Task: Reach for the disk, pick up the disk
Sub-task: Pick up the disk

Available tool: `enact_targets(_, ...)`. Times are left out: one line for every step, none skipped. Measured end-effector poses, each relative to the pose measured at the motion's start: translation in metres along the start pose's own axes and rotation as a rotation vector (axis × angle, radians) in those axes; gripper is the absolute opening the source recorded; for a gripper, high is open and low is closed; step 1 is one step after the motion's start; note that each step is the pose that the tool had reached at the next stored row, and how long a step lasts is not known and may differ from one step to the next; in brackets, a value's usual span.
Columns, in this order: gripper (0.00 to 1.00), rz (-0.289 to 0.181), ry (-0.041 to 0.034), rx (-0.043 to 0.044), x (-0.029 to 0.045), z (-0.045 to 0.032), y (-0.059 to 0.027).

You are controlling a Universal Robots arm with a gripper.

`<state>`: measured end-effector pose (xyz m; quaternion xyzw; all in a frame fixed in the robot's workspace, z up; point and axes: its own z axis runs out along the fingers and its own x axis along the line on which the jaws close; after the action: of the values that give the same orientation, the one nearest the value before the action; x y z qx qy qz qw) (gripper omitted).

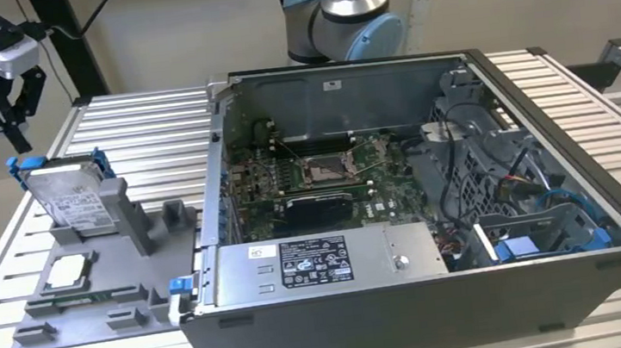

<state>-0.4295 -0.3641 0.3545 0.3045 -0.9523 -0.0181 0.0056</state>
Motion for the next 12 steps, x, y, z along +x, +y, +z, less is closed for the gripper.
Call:
enact_targets(0.00, -0.010, 0.0004, 0.0000, 0.0000, 0.0000, 0.0000)
enact_targets(0.00, -0.020, 0.0008, 0.0000, 0.0000, 0.0000, 0.0000)
enact_targets(0.00, -0.030, 0.0012, 0.0000, 0.0000, 0.0000, 0.0000)
enact_targets(0.00, -0.041, 0.0015, 0.0000, 0.0000, 0.0000, 0.0001)
enact_targets(0.00, -0.051, 0.0019, 0.0000, 0.0000, 0.0000, 0.0001)
enact_targets(0.00, -0.061, 0.0023, 0.0000, 0.0000, 0.0000, 0.0001)
enact_targets(0.00, -0.070, 0.0026, 0.0000, 0.0000, 0.0000, 0.0000)
enact_targets(0.00, -0.081, 0.0031, 0.0000, 0.0000, -0.0001, 0.0000)
enact_targets(0.00, -0.090, 0.0034, 0.0000, 0.0000, 0.0000, 0.0000)
enact_targets(0.00, -0.101, 0.0037, 0.0000, 0.0000, 0.0000, 0.0000)
enact_targets(0.00, -0.111, 0.0042, 0.0000, 0.0000, 0.0000, 0.0000)
enact_targets(0.00, -0.121, 0.0045, 0.0000, 0.0000, 0.0000, 0.0000)
